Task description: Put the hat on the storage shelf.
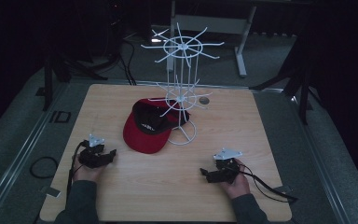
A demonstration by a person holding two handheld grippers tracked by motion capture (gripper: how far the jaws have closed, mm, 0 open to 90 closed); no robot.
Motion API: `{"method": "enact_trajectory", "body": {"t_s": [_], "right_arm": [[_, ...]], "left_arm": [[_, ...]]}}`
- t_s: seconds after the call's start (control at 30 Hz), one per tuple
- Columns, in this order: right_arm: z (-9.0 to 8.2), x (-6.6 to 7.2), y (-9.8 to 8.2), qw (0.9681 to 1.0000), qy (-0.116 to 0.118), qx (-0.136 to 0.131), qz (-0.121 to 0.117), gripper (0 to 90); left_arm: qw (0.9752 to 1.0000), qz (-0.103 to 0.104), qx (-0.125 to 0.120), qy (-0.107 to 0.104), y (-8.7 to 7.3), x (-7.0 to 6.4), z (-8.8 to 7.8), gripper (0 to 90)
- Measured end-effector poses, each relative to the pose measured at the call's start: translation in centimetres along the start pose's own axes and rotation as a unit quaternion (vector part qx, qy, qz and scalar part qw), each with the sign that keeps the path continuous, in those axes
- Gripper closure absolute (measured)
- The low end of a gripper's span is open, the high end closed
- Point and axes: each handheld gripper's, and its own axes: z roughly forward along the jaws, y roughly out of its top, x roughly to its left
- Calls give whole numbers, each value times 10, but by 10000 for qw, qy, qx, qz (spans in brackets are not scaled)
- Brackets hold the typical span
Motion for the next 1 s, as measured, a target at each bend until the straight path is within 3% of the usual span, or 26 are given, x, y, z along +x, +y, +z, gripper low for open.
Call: {"method": "enact_trajectory", "body": {"t_s": [0.2,0.3,0.37,0.43,0.77,1.0], "right_arm": [[0,0,0,10000,-4,0,0,137],[0,0,0,10000,-6,-3,-6,137],[0,0,0,10000,-4,0,-2,137],[0,0,0,10000,-4,0,-2,137],[0,0,0,10000,-4,1,-1,137],[0,0,0,10000,1,10,-1,137]], "left_arm": [[9999,1,109,-25,3,0,0,415],[9997,-62,198,-129,6,5,-1,478],[9994,-171,187,-227,8,8,-2,510],[9993,-152,136,-311,10,10,-5,540],[9957,-164,-364,-841,46,10,-16,565],[9942,29,-259,-1046,71,5,-9,589]]}}
